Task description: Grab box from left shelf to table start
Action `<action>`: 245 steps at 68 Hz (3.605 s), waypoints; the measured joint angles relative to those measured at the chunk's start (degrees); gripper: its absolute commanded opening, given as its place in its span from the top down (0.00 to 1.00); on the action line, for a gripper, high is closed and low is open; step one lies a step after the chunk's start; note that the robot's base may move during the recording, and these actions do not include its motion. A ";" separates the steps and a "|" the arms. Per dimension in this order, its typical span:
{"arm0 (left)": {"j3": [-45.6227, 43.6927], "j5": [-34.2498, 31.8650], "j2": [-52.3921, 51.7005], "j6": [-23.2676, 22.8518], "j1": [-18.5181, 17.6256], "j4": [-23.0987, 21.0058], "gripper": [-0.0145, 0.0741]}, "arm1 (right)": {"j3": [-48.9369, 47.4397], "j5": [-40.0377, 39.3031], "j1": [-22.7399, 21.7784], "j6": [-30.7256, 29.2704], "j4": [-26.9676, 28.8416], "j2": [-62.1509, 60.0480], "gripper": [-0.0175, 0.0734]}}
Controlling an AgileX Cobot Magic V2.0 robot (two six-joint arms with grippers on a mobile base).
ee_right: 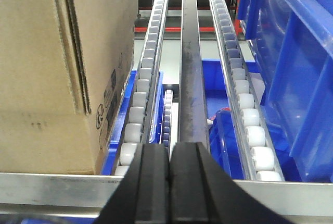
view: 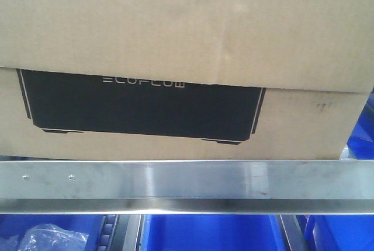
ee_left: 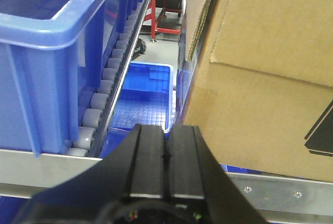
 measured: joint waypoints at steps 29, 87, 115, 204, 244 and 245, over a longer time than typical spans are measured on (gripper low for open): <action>0.00 0.00 0.00 0.00 0.00 0.00 0.94 | 0.00 0.00 0.00 0.00 0.00 0.00 0.75; -12.10 -3.12 0.00 0.00 0.00 -0.24 0.62 | 0.00 0.00 0.00 0.00 0.00 0.00 0.75; -34.26 16.22 9.61 0.87 0.00 -0.10 0.55 | 0.00 0.00 0.00 0.00 0.00 0.00 0.75; -92.07 60.23 84.99 -3.34 -5.81 3.45 0.55 | 0.00 -1.18 0.00 0.00 0.00 0.00 0.75; -92.47 61.47 85.52 -3.72 -5.81 3.45 0.55 | -13.82 1.85 0.00 0.47 2.29 0.39 0.20; -92.47 61.47 85.51 -3.72 -5.81 3.75 0.55 | -14.59 2.11 0.00 0.47 2.29 0.66 0.18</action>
